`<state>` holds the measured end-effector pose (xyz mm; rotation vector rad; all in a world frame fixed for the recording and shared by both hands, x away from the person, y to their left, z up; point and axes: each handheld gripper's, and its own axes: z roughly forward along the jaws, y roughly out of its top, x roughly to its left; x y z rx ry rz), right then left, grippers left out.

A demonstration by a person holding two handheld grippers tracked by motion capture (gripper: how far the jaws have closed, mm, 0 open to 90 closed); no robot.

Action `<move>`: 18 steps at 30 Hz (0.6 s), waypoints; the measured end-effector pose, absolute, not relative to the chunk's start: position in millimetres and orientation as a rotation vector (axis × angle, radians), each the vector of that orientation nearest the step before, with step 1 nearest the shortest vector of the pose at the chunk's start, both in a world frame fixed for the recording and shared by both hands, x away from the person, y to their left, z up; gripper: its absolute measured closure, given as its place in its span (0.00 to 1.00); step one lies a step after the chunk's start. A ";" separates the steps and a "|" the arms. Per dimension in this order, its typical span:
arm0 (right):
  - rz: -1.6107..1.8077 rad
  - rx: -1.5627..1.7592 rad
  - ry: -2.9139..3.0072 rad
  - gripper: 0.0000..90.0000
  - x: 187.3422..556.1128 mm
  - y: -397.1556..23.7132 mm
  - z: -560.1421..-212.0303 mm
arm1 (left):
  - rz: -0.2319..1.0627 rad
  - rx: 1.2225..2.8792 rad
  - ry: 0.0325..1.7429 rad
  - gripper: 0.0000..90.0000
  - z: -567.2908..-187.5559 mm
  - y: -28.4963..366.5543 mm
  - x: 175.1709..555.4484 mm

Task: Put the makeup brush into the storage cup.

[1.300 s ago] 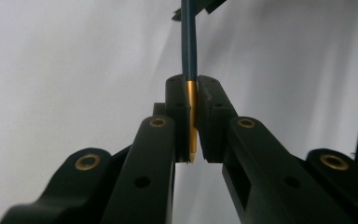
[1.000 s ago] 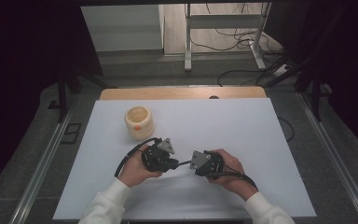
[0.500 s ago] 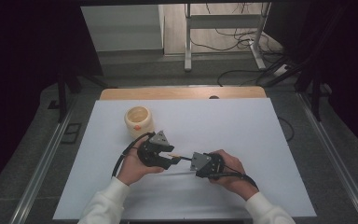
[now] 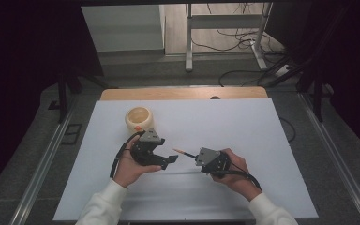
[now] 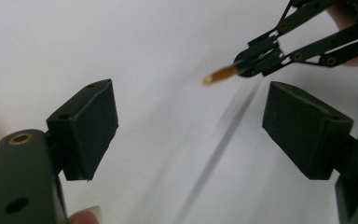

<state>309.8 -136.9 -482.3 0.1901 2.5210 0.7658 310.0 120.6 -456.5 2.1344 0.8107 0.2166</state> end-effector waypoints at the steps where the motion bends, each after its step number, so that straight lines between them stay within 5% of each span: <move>1: 0.781 0.202 2.518 0.94 310.6 -138.5 -481.2 | 0.218 2.129 0.823 0.21 -457.7 123.8 309.3; 18: 0.859 0.285 2.521 0.94 313.3 -146.7 -476.5 | 0.219 2.098 0.857 0.21 -461.1 136.0 303.0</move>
